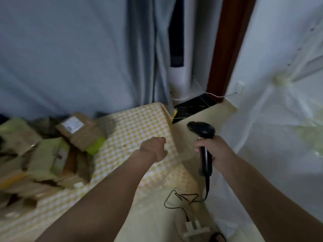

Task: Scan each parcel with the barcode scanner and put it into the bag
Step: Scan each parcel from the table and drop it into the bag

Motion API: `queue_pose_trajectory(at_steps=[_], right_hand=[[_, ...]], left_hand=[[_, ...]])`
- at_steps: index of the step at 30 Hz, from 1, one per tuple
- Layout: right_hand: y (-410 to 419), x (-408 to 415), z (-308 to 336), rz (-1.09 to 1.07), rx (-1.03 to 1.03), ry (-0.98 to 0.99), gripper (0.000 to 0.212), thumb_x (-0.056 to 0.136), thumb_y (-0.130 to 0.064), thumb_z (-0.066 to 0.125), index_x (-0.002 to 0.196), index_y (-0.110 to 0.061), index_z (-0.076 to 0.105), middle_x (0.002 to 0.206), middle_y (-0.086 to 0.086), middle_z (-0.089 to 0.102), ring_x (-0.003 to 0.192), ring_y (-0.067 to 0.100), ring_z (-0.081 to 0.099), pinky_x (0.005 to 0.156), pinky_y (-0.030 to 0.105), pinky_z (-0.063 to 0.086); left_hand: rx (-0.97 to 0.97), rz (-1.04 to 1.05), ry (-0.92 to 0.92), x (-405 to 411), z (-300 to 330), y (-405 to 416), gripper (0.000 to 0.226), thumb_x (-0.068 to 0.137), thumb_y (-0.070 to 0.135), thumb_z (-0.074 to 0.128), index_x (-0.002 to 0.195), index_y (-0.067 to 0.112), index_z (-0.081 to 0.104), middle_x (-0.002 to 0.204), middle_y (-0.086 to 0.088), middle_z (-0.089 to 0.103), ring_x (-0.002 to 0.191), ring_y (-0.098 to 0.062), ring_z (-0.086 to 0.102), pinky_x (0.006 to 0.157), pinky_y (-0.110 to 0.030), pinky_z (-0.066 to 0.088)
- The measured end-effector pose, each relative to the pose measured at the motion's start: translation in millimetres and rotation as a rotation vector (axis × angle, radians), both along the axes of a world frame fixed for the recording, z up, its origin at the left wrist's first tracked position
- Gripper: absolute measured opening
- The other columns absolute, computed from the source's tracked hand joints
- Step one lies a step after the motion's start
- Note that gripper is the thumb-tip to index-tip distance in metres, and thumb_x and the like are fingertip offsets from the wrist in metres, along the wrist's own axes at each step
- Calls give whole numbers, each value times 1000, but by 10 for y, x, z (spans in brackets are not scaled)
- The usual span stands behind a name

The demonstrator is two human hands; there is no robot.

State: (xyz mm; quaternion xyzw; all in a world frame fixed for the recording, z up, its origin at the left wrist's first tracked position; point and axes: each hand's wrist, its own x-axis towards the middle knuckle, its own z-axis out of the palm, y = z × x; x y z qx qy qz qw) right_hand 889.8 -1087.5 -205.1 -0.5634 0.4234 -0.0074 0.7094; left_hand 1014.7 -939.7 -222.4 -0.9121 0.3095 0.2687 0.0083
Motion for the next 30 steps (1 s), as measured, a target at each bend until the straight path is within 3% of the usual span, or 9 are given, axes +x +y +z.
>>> queue_pose_trajectory(at_steps=[3,7,12,15,17,21,26,30], right_hand=[[739,347,85,151,-50,13,12,83,5,61,94,3,60,74,15,55,67,22,56,62,30,42],[1714,757,134,321,-51,-3,10,82,-1,67,90,-2,60,88,14,57,82,26,59,74,38,44],[2819,1167,193,482,-69,-68,7,84,0,65,84,-3,59,87,13,56,77,23,57,70,35,44],[3352,1329,233,526,-65,-71,7,83,-1,66,83,-4,60,94,13,58,83,23,59,76,35,47],[3635,1402,256,550,-69,-57,7,83,-2,67,86,-4,61,95,12,59,83,23,59,79,37,47],[4044,1544,284,584,-86,-33,6,84,0,66,85,-2,61,89,14,58,78,23,58,73,36,46],[4285,1779,205,590,-61,-34,13,83,2,64,95,0,59,89,15,54,74,22,55,65,32,45],[4334,2009,113,573,-61,-17,20,82,3,65,101,2,60,96,16,58,81,24,58,74,36,47]], left_hand=[[8,178,-22,210,104,1037,51,96,37,53,144,21,41,142,-5,49,129,-25,48,101,-33,42],[27,332,-31,369,201,2326,52,97,38,52,145,20,39,145,-5,45,130,-26,46,101,-33,42],[31,449,-70,412,354,3651,46,97,34,51,138,12,48,137,-13,52,125,-30,51,97,-35,44],[3,544,-70,397,365,4239,47,94,36,56,135,14,51,136,-10,54,123,-28,52,95,-33,44],[-34,599,-56,367,354,4528,43,92,37,57,129,15,55,132,-8,56,117,-28,55,91,-32,46],[-102,666,-24,341,366,4915,49,94,39,58,136,15,50,136,-7,53,123,-26,51,99,-36,46],[-128,713,-11,455,292,5191,45,94,36,59,131,12,53,133,-10,56,122,-27,53,98,-33,45],[-111,688,2,696,256,5255,44,95,35,58,131,10,54,131,-10,57,119,-27,54,96,-35,47]])
